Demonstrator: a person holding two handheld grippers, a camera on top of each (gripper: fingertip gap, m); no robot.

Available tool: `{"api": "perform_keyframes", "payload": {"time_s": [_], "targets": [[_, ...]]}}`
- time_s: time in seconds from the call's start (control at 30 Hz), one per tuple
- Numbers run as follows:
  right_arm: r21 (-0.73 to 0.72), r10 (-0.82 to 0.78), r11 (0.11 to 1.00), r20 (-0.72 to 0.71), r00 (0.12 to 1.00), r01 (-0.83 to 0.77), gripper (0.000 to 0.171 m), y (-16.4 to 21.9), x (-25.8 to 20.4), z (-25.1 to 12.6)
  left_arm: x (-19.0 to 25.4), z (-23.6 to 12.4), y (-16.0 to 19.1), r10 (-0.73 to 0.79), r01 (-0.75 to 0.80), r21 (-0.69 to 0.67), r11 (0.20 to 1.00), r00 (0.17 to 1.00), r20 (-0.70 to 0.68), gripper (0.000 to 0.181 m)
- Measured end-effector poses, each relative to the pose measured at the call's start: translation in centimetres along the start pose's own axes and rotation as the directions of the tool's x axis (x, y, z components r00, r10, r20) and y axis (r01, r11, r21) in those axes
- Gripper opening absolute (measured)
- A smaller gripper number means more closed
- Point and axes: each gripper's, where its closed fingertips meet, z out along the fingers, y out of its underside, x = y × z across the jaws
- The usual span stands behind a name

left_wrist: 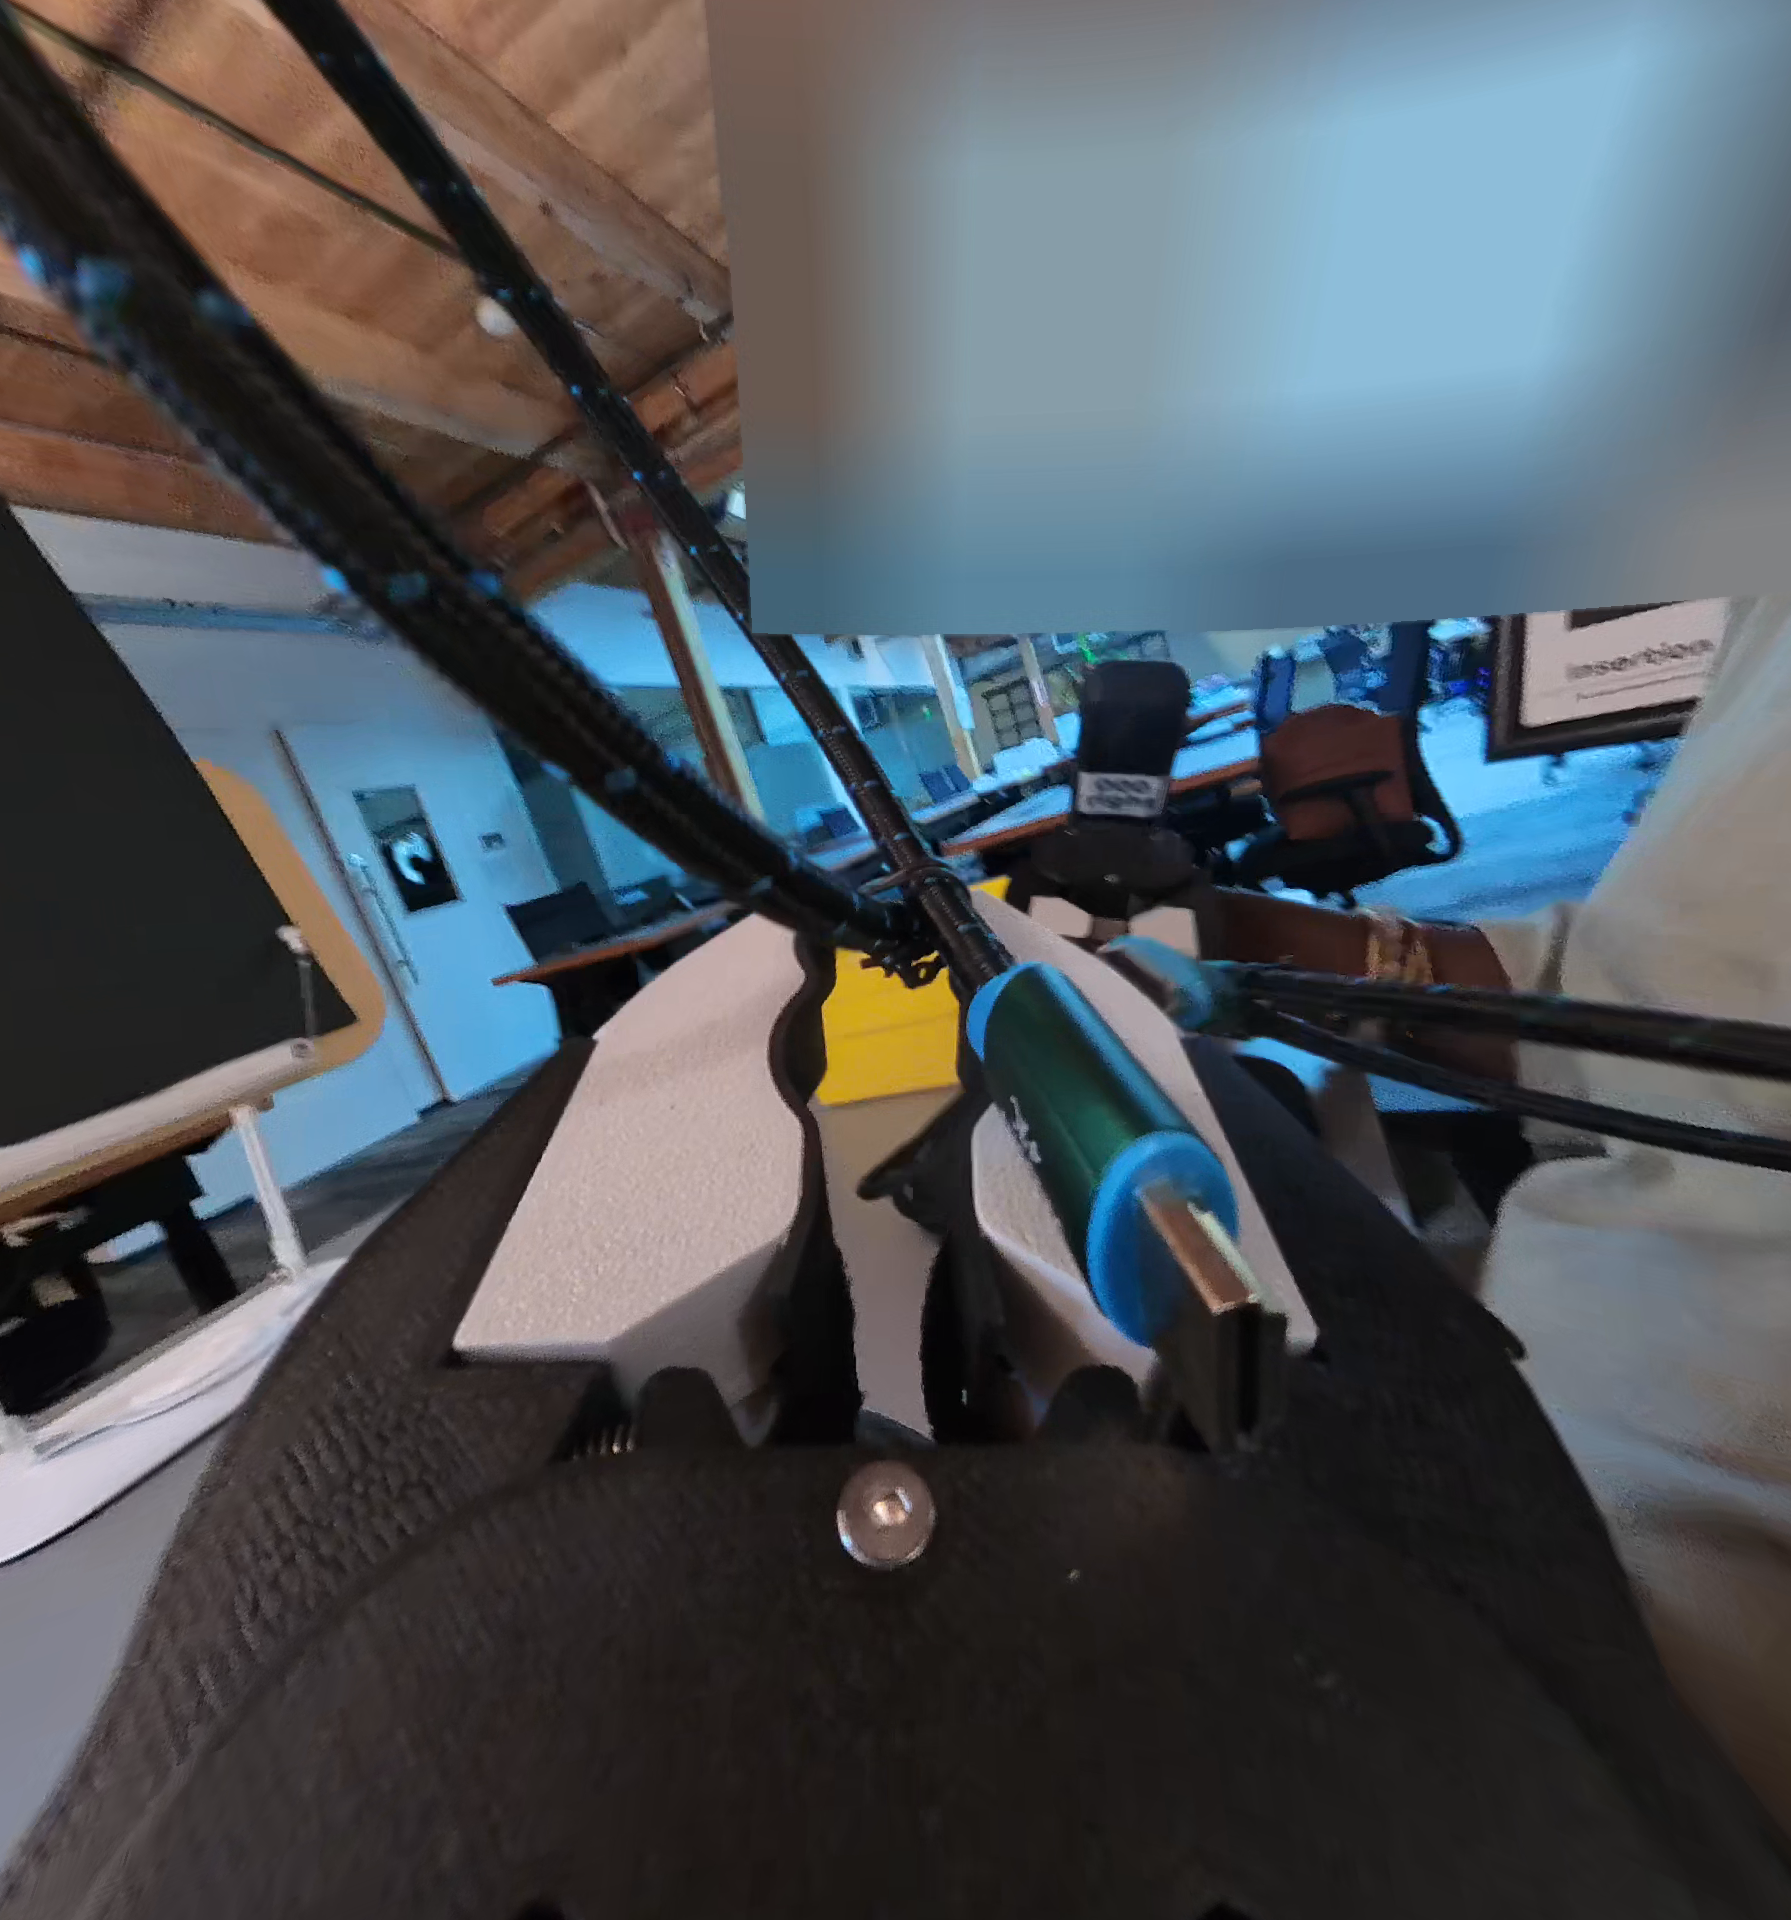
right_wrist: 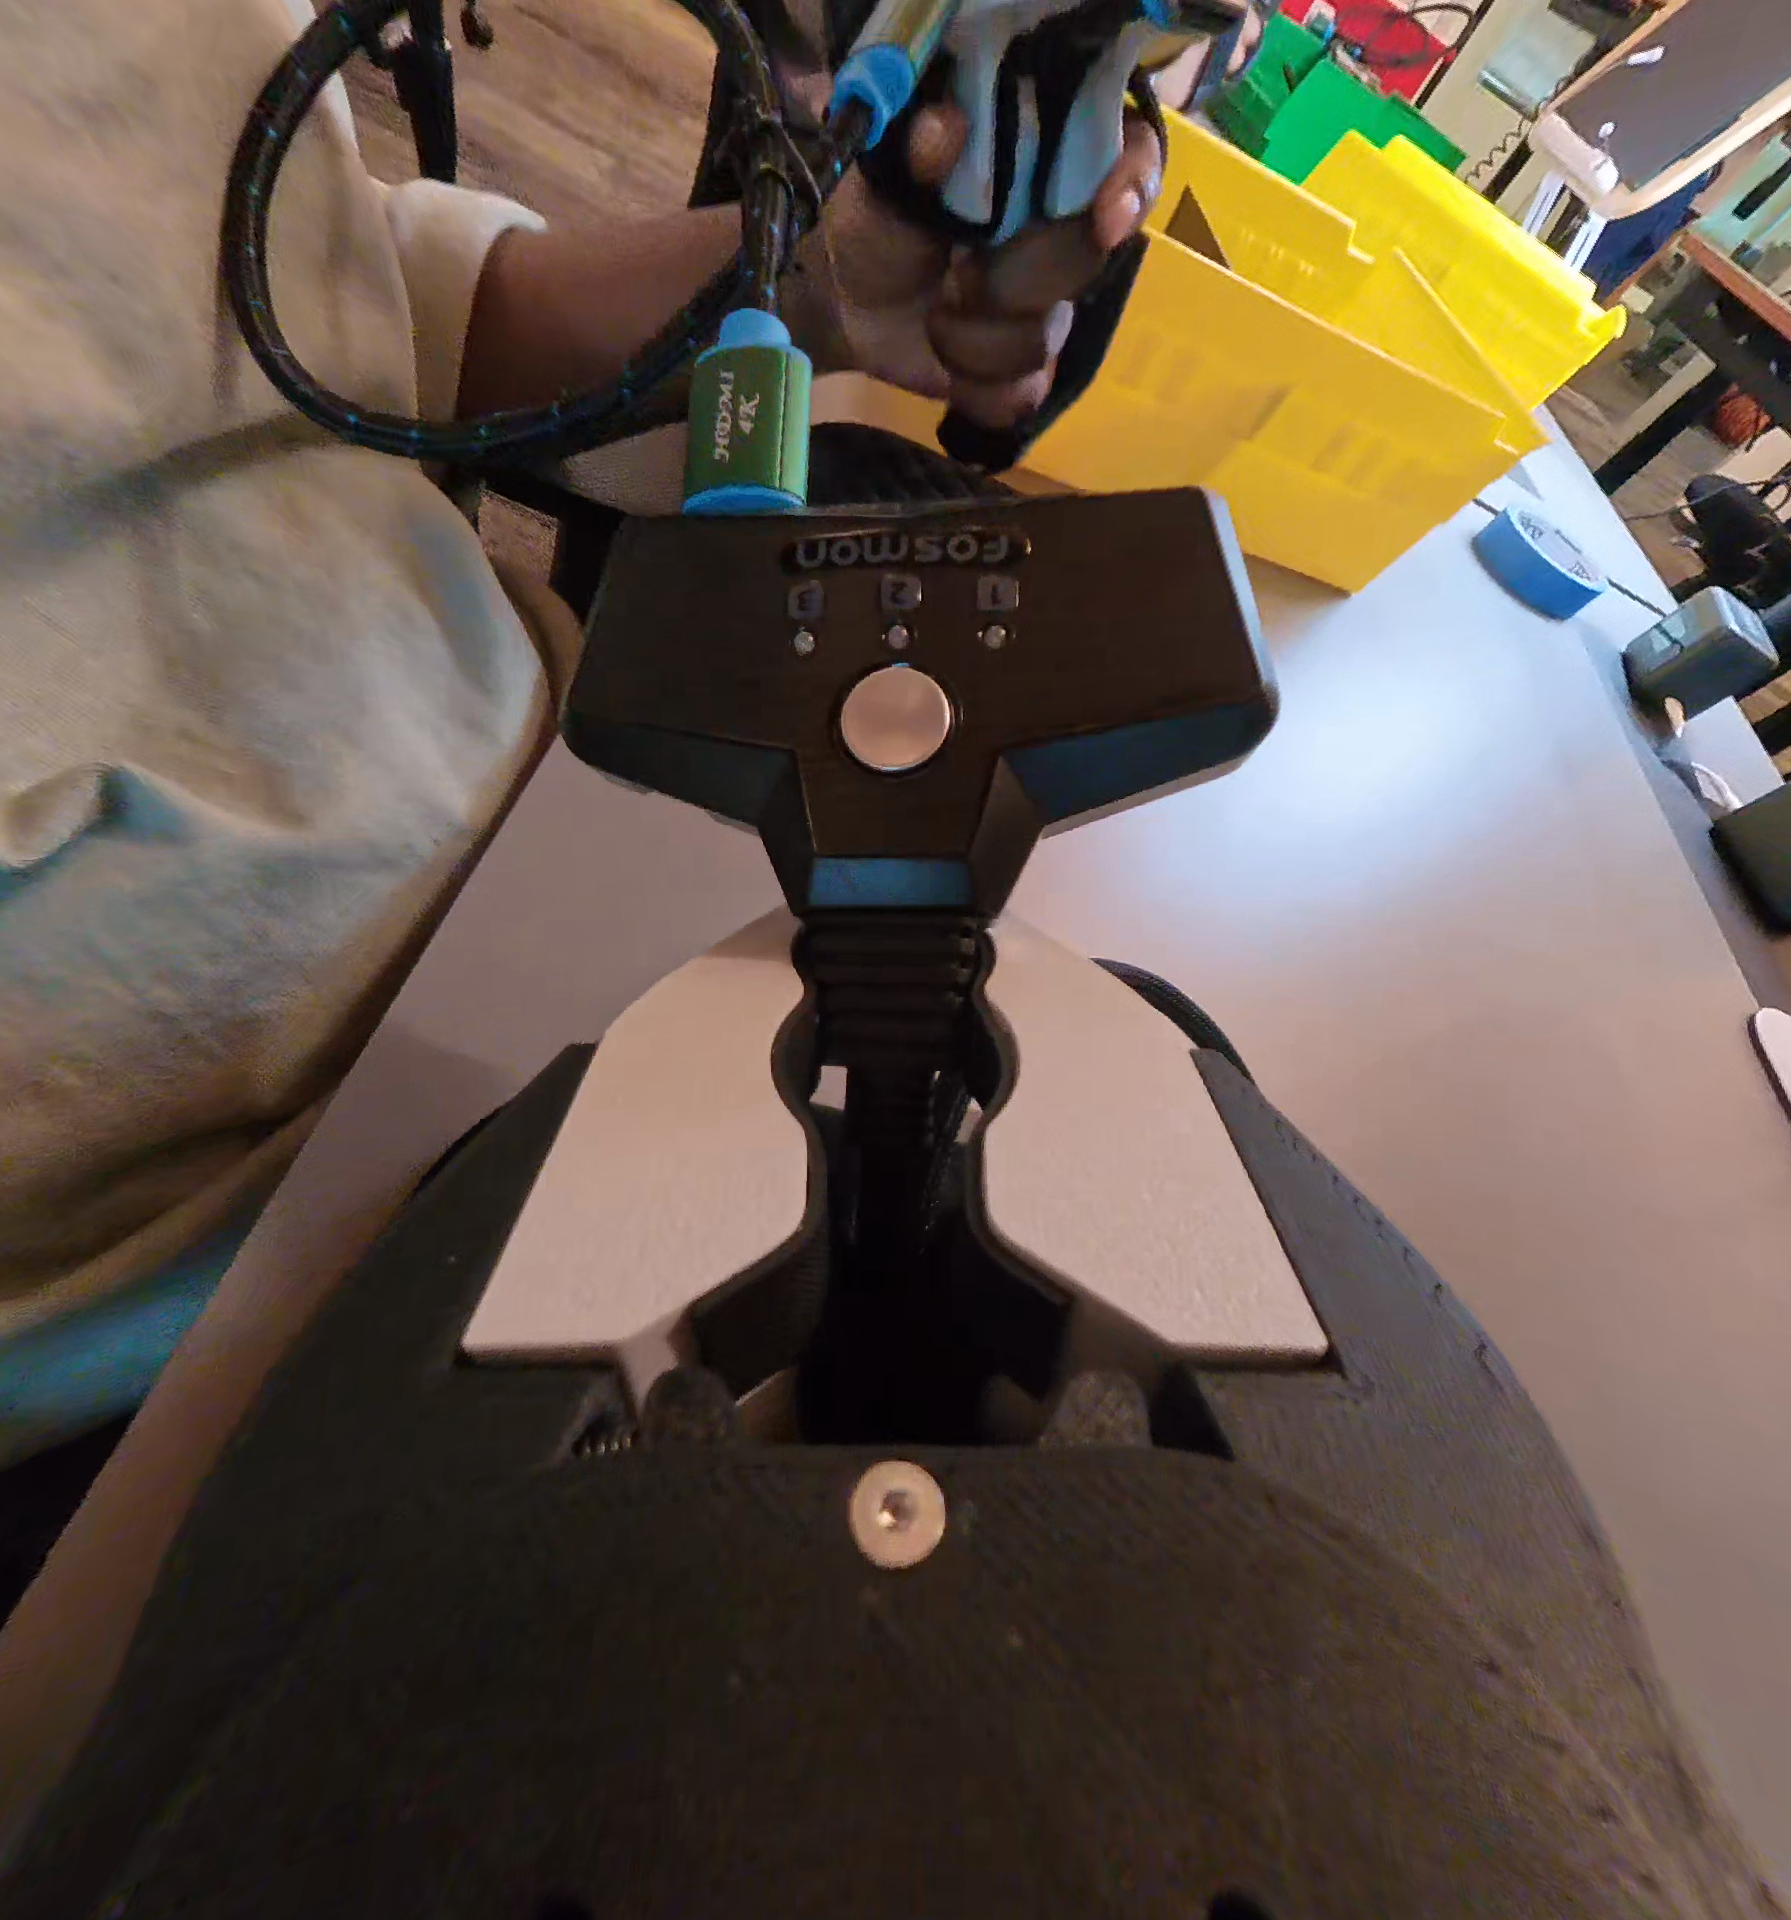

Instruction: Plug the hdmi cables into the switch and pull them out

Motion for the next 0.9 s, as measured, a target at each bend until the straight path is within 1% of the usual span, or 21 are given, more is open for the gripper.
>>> {"api": "perform_keyframes", "payload": {"time_s": [0.07, 0.1, 0.13, 0.17, 0.2, 0.27, 0.33, 0.4, 0.47, 0.57, 0.7, 0.9], "targets": [[0.026, -0.001, 1.000, 0.003, 1.000, 0.001, 0.024, -0.4, 0.0, 0.0, -1.7, -0.3, -0.5, -0.003, -0.007, 0.088, 0.996, 0.994, 0.106, 0.021], [0.039, -0.002, 0.999, 0.003, 1.000, 0.002, 0.024, -0.6, 0.0, -0.1, -2.5, -0.6, -0.9, -0.049, 0.027, 0.154, 0.988, 0.989, 0.141, 0.020], [0.053, -0.005, 0.999, 0.002, 1.000, 0.005, 0.024, -0.8, 0.0, -0.2, -3.0, -0.9, -1.1, -0.103, 0.069, 0.208, 0.976, 0.983, 0.155, 0.020], [0.066, -0.010, 0.998, 0.000, 1.000, 0.010, 0.024, -1.1, 0.0, -0.2, -3.2, -0.9, -0.8, -0.133, 0.098, 0.217, 0.971, 0.979, 0.156, 0.020], [0.078, -0.013, 0.997, 0.000, 1.000, 0.013, 0.024, -1.3, 0.0, -0.3, -3.0, -0.5, -0.2, -0.119, 0.094, 0.166, 0.982, 0.982, 0.146, 0.020], [0.097, -0.010, 0.995, 0.009, 1.000, 0.009, 0.024, -1.7, -0.1, -0.1, -1.7, 0.6, 1.1, -0.040, 0.034, 0.057, 0.998, 0.994, 0.100, 0.021], [0.096, -0.002, 0.995, 0.023, 1.000, 0.000, 0.024, -1.8, -0.2, 0.3, 0.4, 1.9, 1.6, -0.038, 0.038, 0.032, 0.999, 0.999, -0.007, 0.021], [0.075, 0.005, 0.997, 0.033, 0.999, -0.008, 0.024, -1.6, -0.3, 0.7, 1.9, 3.0, 2.1, -0.054, 0.055, 0.007, 0.998, 0.995, -0.083, 0.021], [0.065, 0.016, 0.998, 0.044, 0.999, -0.019, 0.023, -1.5, -0.4, 1.0, 3.0, 3.7, 3.0, -0.030, 0.024, -0.046, 0.999, 0.992, -0.125, 0.021], [0.070, 0.036, 0.997, 0.065, 0.997, -0.041, 0.024, -1.6, -0.6, 1.3, 3.7, 4.4, 4.5, 0.019, -0.037, -0.126, 0.991, 0.990, -0.142, 0.020], [0.042, 0.055, 0.997, 0.094, 0.994, -0.059, 0.024, -1.3, -0.8, 1.9, 4.4, 4.7, 4.3, 0.022, -0.042, -0.106, 0.993, 0.983, -0.184, 0.020], [0.034, 0.055, 0.998, 0.113, 0.992, -0.059, 0.024, -1.3, -1.0, 2.3, 4.4, 4.5, 4.7, 0.008, -0.045, -0.156, 0.987, 0.973, -0.230, 0.020]]}}
